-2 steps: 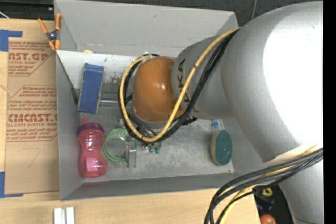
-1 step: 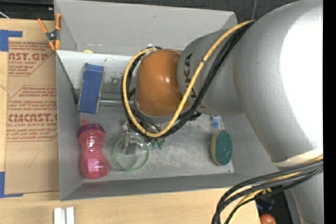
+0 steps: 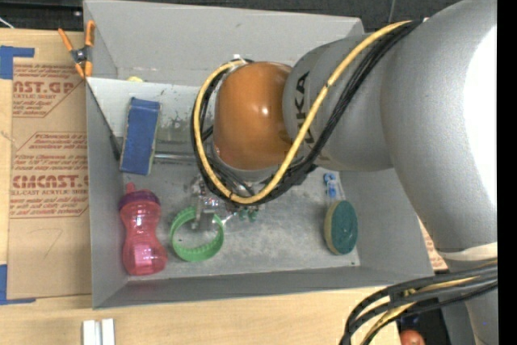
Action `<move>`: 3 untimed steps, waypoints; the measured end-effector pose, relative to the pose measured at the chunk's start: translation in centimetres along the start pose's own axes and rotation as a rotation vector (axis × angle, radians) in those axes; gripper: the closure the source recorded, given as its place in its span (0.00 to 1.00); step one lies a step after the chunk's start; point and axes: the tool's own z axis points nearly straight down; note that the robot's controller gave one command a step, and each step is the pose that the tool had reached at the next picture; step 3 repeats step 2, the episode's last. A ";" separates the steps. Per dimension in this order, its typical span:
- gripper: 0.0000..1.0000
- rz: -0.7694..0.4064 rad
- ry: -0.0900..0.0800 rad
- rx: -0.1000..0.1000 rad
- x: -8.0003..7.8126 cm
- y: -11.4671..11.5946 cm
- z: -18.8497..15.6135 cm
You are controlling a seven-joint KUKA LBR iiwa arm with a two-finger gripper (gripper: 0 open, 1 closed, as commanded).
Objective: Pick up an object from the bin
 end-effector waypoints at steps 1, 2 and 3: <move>1.00 0.000 -0.005 -0.002 -0.1 0.0 -1.2; 1.00 0.000 -0.001 -0.001 0.0 0.0 -2.2; 1.00 0.000 -0.001 -0.001 0.0 0.0 -2.2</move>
Offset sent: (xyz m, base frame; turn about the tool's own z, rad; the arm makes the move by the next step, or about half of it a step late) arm 0.0009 0.0005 0.0452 -0.0003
